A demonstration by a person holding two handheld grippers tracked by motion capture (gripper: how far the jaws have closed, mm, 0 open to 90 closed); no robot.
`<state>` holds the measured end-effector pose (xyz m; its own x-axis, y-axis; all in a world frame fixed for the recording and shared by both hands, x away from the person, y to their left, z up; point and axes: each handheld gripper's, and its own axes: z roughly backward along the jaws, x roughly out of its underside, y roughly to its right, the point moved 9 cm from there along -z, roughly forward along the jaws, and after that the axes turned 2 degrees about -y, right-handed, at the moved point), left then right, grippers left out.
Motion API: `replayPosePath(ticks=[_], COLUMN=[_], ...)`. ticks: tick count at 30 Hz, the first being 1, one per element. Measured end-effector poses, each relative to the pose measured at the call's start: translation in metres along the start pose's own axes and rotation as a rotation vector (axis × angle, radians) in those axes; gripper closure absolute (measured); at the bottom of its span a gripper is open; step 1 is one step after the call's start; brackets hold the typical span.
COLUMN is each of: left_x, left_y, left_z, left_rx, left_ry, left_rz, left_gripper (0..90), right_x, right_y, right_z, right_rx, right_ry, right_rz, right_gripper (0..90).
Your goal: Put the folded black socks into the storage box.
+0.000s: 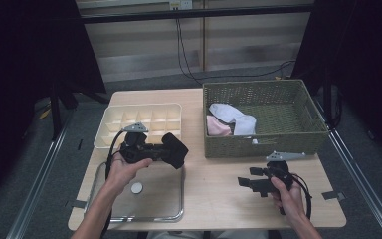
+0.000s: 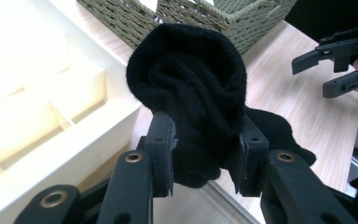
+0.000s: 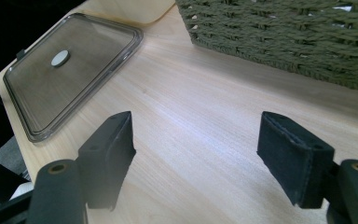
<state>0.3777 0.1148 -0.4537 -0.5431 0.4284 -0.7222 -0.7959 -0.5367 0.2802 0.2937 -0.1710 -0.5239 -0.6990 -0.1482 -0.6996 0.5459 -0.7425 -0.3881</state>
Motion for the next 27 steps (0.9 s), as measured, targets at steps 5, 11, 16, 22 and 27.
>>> replayPosePath(ticks=[5, 11, 16, 22, 27], left_x=[-0.009, -0.014, -0.019, -0.022, -0.028], left_y=[-0.007, -0.016, -0.031, -0.043, -0.051], left_z=[0.008, 0.011, 0.016, 0.017, 0.014], left_rx=[-0.019, -0.051, -0.082, -0.093, -0.108], left_ry=[0.012, 0.009, 0.012, 0.013, 0.005], left_rz=[0.008, 0.0, 0.022, 0.032, 0.029], left_gripper=[65.1, 65.1, 65.1, 65.1, 65.1], right_x=[0.002, 0.001, 0.002, 0.003, 0.003], right_y=[-0.001, 0.0, 0.001, 0.002, 0.002], right_z=[-0.002, 0.0, -0.001, -0.003, -0.003], right_rx=[-0.005, -0.003, -0.004, -0.004, -0.003], right_ry=[-0.021, -0.013, -0.014, -0.023, -0.025], right_rz=[-0.003, -0.006, -0.013, -0.013, -0.017], right_gripper=[26.2, 26.0, 25.9, 25.6, 25.5])
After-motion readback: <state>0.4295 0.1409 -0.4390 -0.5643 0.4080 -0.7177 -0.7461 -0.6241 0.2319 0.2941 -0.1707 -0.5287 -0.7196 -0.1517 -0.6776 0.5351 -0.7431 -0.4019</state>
